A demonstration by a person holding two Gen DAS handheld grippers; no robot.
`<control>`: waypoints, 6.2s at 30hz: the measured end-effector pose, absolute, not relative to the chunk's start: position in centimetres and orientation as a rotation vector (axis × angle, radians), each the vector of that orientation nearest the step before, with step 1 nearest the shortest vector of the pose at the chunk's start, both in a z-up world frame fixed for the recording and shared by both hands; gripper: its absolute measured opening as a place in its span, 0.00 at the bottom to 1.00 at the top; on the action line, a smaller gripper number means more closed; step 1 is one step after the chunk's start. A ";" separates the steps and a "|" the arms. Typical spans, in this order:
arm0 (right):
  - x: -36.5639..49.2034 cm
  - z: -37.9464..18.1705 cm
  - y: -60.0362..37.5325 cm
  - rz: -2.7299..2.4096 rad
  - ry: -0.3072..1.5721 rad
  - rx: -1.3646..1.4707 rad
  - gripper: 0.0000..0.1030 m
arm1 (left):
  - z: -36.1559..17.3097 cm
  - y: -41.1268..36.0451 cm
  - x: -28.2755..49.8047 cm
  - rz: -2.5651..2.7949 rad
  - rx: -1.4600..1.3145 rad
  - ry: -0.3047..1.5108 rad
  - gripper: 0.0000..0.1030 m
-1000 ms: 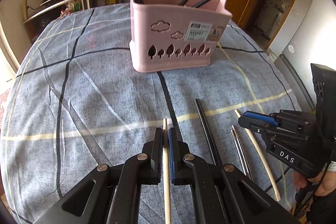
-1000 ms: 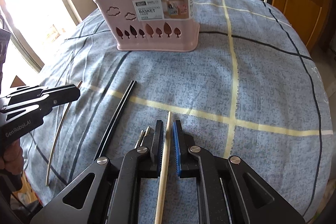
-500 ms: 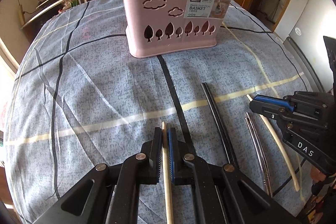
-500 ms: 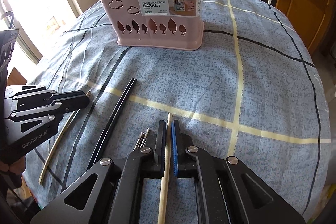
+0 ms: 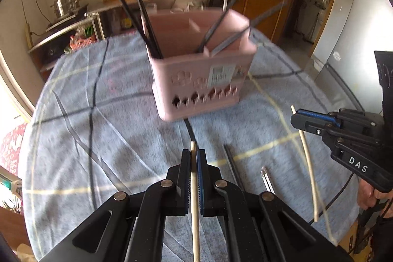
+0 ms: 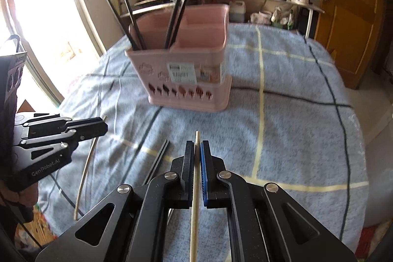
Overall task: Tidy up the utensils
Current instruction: 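Lift the wooden chopstick with the left tool toward the basket while the right tool carries its wooden chopstick, then lower the wooden chopstick into the basket and open the left tool while the right tool releases its chopstick inside, then move both tools back to the black and metal chopsticks on the cloth, then close the left tool on a black chopstick while the right tool grasps another black chopstick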
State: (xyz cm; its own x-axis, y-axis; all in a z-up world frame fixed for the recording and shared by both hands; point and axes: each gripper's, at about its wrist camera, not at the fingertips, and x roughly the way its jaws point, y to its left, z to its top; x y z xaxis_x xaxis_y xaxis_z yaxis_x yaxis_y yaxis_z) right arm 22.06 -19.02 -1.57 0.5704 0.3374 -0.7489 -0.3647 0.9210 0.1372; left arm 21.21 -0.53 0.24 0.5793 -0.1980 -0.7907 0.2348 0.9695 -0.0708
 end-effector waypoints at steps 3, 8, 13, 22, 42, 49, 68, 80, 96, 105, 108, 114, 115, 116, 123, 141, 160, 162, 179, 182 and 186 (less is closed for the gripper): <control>22.0 0.8 -19.4 0.407 0.809 -0.023 0.05 | 3.3 0.1 21.4 -0.253 0.030 0.849 0.04; 21.8 3.8 -19.9 0.398 0.719 -0.011 0.05 | 7.0 1.1 21.5 -0.243 0.011 0.755 0.04; 21.3 5.8 -20.4 0.384 0.639 0.006 0.05 | 9.0 1.9 21.3 -0.238 -0.018 0.707 0.04; 19.6 5.5 -21.1 0.375 0.636 0.016 0.05 | 8.0 2.3 19.6 -0.243 -0.039 0.726 0.04; 16.6 6.4 -22.0 0.368 0.623 0.011 0.04 | 9.1 2.6 16.5 -0.255 -0.048 0.732 0.04; 17.6 8.7 -21.0 0.397 0.574 0.043 0.04 | 11.6 3.4 17.4 -0.270 -0.091 0.684 0.04; 23.8 15.1 -17.9 0.444 0.431 0.151 0.04 | 18.5 5.7 25.3 -0.249 -0.185 0.571 0.04; 27.5 11.8 -17.0 0.427 0.481 0.161 0.05 | 14.1 5.7 29.9 -0.245 -0.227 0.643 0.04; 30.3 6.3 -15.9 0.443 0.637 0.136 0.05 | 8.3 4.9 31.9 -0.230 -0.203 0.763 0.04; 29.5 7.3 -16.2 0.441 0.623 0.108 0.09 | 9.1 5.5 30.6 -0.207 -0.168 0.728 0.13; 28.6 8.2 -16.7 0.436 0.598 0.102 0.10 | 10.0 5.9 29.6 -0.198 -0.166 0.703 0.14; 26.2 9.0 -17.8 0.433 0.564 0.105 0.11 | 10.9 6.2 26.8 -0.193 -0.167 0.662 0.14; 25.6 9.0 -18.0 0.433 0.559 0.104 0.11 | 11.0 6.2 26.4 -0.195 -0.165 0.656 0.15; 25.1 9.0 -18.1 0.431 0.557 0.102 0.11 | 11.0 6.1 25.5 -0.200 -0.163 0.647 0.14; 20.6 7.7 -19.5 0.421 0.551 0.095 0.14 | 9.9 5.1 20.3 -0.217 -0.158 0.613 0.24; 11.9 1.5 -21.6 0.401 0.650 0.098 0.15 | 3.3 1.7 9.7 -0.251 -0.115 0.656 0.26; 12.2 -2.4 -20.6 0.413 0.751 0.105 0.15 | -1.1 -0.1 10.9 -0.286 -0.115 0.779 0.27; 12.4 -2.8 -20.4 0.417 0.762 0.105 0.15 | -1.9 -0.3 11.8 -0.291 -0.118 0.802 0.27; 14.4 -4.5 -20.6 0.413 0.810 0.126 0.15 | -7.4 -3.0 18.2 -0.279 -0.116 0.962 0.27; 14.6 -4.7 -20.8 0.412 0.814 0.132 0.15 | -8.0 -3.4 18.6 -0.267 -0.109 0.981 0.27; 14.8 -4.9 -21.0 0.411 0.817 0.140 0.15 | -8.1 -3.9 18.6 -0.254 -0.088 0.973 0.27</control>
